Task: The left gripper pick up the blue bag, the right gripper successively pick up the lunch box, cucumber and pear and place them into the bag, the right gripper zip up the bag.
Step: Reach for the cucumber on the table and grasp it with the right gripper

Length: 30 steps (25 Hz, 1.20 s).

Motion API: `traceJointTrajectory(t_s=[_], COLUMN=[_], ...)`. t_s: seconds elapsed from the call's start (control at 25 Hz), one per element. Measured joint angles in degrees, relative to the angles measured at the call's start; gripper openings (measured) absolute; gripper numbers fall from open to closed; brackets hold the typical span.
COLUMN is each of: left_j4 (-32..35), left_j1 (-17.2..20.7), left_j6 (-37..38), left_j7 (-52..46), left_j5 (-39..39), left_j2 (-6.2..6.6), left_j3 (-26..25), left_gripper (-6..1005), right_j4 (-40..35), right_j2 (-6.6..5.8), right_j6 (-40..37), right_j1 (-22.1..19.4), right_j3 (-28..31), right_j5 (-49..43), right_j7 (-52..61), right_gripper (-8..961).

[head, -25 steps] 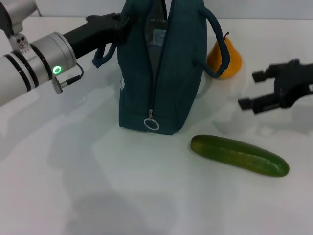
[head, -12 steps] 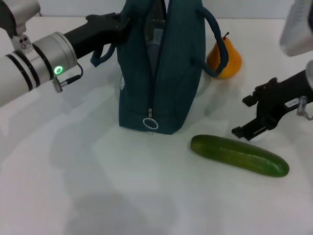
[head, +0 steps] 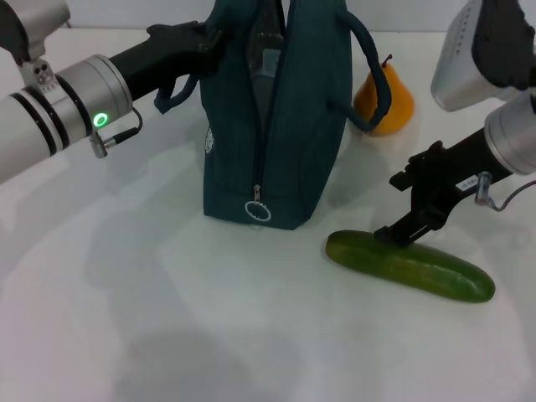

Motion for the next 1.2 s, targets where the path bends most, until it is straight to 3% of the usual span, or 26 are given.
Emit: traceJointTrajectory(t_s=[0.4,1.2], left_j4=[0.1,0.0], left_j1=[0.0,0.1], left_j6=[-0.1,-0.2], left_j7=[0.3,1.6], left_j5=[-0.2,-1.2], left_j2=[0.09,0.05], left_j3=[-0.2,0.0], left_gripper=[44,44], right_j4=[1.2,8.0], right_j2=[0.25,0.27], right_j6=[2.8,8.5], right_j1=[0.1,1.4], right_j3=[-9.1,-13.3], right_j5=[-0.4,-1.2], right_j7=[2.2,3.8], right_gripper=[831,796])
